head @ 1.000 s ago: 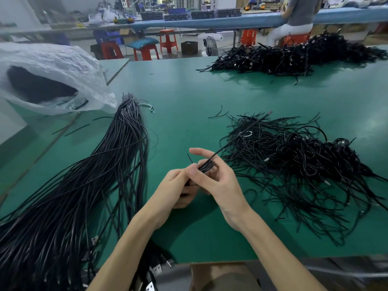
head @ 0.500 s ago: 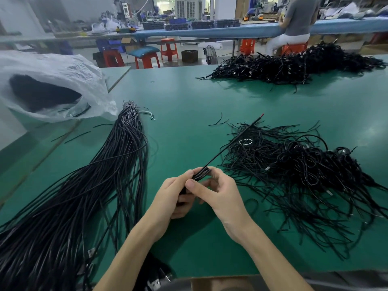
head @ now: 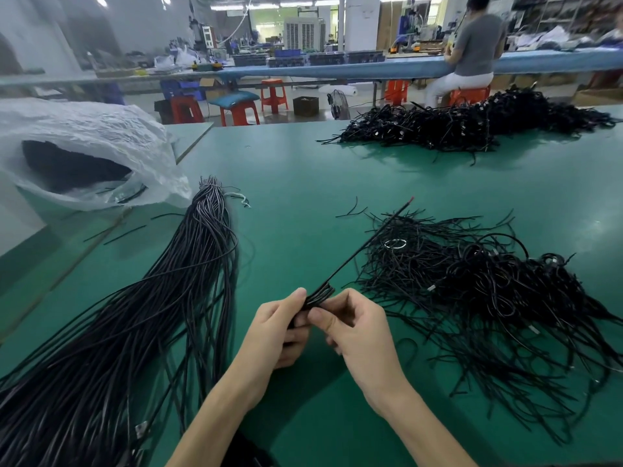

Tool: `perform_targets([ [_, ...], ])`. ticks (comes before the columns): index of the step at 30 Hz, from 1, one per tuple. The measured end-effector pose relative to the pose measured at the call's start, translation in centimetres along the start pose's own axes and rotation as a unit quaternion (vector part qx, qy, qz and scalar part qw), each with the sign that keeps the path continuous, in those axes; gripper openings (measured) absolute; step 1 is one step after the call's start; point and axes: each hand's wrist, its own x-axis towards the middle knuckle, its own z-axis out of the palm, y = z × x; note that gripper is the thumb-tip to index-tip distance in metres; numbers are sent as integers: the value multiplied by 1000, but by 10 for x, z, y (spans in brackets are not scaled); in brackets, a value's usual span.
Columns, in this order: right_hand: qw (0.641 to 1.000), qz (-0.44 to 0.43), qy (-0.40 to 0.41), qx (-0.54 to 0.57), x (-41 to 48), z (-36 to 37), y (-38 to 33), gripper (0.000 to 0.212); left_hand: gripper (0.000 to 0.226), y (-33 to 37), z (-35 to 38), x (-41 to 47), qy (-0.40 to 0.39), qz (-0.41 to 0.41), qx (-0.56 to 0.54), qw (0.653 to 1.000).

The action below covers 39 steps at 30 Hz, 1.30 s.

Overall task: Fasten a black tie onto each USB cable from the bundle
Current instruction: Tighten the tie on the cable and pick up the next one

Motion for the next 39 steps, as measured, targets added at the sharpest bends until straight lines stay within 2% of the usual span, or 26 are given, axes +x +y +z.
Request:
perform_targets([
  [6, 997, -26, -26, -73, -4, 3, -2, 28, 49, -2, -2, 0, 35, 21, 17, 999],
  [11, 983, -85, -68, -147, -6, 4, 0, 21, 44, -3, -2, 0, 28, 35, 29, 999],
  [18, 994, -58, -87, -42, -5, -1, -8, 26, 47, -1, 5, 0, 48, 38, 42, 997],
  [25, 995, -59, -59, -45, -3, -3, -5, 33, 43, -1, 6, 0, 65, 109, 98, 987],
  [27, 996, -60, -54, -39, -4, -3, -4, 35, 40, -1, 3, 1, 81, 105, 61, 989],
  [30, 997, -51, -55, -13, -4, -3, -3, 36, 54, -1, -3, 3, 70, 62, -51, 994],
  [32, 997, -49, -66, 2, -4, -3, -3, 34, 45, -2, -4, 2, 57, 70, -42, 995],
  [35, 994, -46, -89, 33, -5, -1, -5, 32, 16, -3, -2, -2, 31, 93, -10, 995],
  [39, 995, -47, -80, 34, -3, 0, -6, 31, 19, 1, 0, -4, 21, 132, 33, 991],
])
